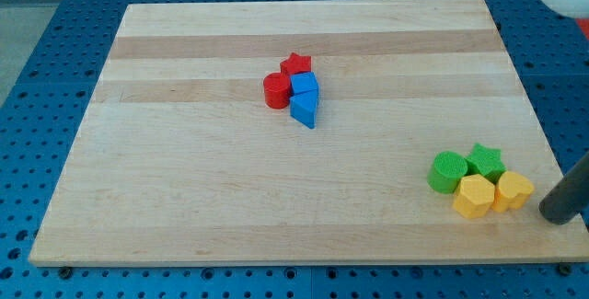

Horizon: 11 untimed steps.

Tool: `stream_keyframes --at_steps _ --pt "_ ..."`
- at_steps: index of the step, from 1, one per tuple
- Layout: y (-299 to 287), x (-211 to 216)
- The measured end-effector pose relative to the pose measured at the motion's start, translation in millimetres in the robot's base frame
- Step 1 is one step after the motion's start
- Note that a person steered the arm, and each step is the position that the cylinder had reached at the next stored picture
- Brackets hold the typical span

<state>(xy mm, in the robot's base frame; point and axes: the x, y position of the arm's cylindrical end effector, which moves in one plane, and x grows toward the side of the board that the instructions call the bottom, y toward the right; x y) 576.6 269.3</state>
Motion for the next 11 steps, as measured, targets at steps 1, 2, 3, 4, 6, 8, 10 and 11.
stream_keyframes --at_steps 1,2,3,4,6,8,10,11 --pt "-5.4 -0.6" --pt "-23.5 -0.5" --pt "-44.1 -0.5" --pt "-62.0 -0.6" --pt "-39.7 -1.2" --pt "-5.8 -19.0" --pt "-25.2 -25.9" --pt "-42.0 -25.9"
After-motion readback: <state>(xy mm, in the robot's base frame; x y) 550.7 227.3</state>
